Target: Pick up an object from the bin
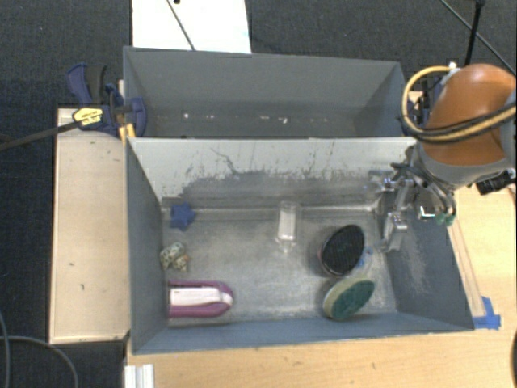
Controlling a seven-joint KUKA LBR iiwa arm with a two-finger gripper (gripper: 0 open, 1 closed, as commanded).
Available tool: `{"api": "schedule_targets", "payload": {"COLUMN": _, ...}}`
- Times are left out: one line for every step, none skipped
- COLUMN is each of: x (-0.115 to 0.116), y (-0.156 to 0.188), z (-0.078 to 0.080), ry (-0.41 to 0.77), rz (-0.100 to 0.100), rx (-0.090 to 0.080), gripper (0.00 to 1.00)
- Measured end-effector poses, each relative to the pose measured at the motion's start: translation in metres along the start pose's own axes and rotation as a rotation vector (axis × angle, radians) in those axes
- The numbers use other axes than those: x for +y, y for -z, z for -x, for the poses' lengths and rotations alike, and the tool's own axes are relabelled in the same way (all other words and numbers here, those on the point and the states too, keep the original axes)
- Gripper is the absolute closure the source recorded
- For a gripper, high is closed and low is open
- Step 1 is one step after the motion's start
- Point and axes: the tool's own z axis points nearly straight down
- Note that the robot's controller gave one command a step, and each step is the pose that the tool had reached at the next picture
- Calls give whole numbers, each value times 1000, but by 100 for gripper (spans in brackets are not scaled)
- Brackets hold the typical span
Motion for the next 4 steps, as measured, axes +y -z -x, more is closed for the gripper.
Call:
{"api": "schedule_targets", "payload": {"x": 47, "y": -110, "z": -13, "ry": 101, "rz": -1, "rx": 3, "gripper": 0}}
{"api": "schedule_targets", "payload": {"x": 45, "y": -105, "z": -10, "ry": 103, "rz": -3, "rx": -9, "gripper": 100}}
{"api": "schedule_targets", "payload": {"x": 54, "y": 15, "z": -8, "ry": 84, "rz": -1, "rx": -14, "gripper": 100}}
{"api": "schedule_targets", "payload": {"x": 40, "y": 85, "z": 5, "ry": 472, "rz": -4, "rx": -13, "gripper": 100}}
